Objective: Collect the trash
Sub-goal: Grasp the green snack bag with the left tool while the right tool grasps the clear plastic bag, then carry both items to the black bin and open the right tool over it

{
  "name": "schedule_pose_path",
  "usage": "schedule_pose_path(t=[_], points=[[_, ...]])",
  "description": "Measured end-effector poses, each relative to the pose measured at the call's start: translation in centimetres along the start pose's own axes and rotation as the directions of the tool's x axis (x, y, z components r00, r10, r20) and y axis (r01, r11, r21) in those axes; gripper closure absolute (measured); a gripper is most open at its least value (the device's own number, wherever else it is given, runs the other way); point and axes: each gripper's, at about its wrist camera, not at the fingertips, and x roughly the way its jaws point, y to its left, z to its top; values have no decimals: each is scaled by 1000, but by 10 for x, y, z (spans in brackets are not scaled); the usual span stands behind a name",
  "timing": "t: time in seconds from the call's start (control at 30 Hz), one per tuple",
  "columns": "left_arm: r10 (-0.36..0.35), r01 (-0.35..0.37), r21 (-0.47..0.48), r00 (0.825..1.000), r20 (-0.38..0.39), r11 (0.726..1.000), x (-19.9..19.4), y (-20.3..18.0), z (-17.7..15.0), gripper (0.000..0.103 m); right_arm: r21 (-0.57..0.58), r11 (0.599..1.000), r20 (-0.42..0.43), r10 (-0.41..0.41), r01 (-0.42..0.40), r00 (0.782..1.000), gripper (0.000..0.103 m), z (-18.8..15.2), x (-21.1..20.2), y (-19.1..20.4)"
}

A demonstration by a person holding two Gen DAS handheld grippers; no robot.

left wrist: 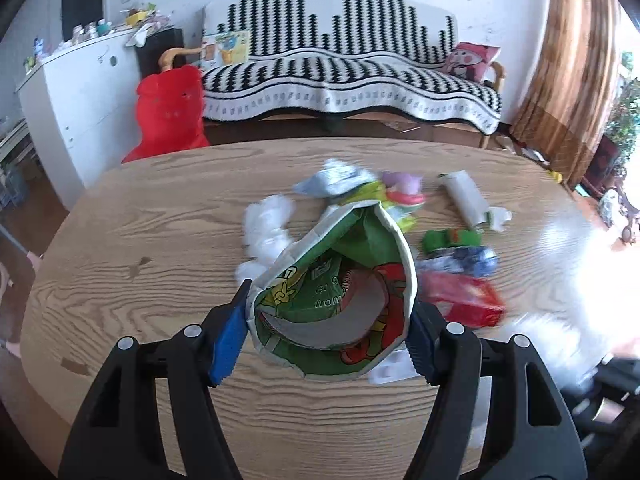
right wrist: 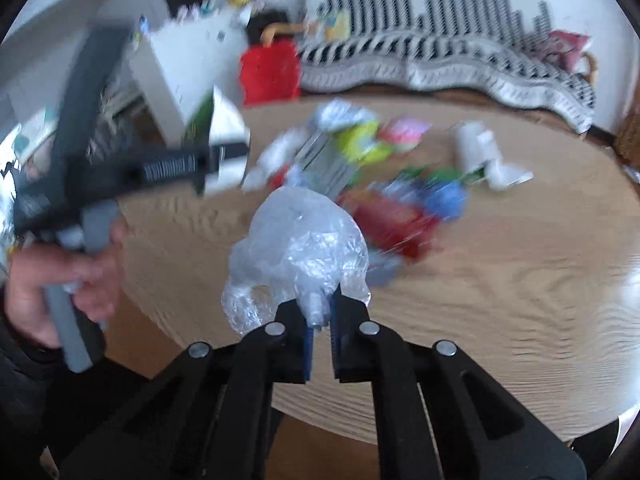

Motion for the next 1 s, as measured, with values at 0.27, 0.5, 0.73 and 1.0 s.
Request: schedule_pose_path(t=[0.27,0.5,0.73,1.0], points=[[-186,179,134,981,46,975,-14,-128,-2,36,284,877,84,-426,388,901,96,-43,-126,-177],[-436,428,329,898,-54,842,-24,-298,-44,36,493,620,-115,-648,610,752,96,-140,-206,-313],[-584,601,457,787,-196,656,-38,-433,-116,36,615,460,-364,-555,640,748,96,-254,-221,-400],[-599,659,517,739,-308,547,-26,-510,-176,36,648,402,-559,-326,647,763,96,-345,-181,-445]])
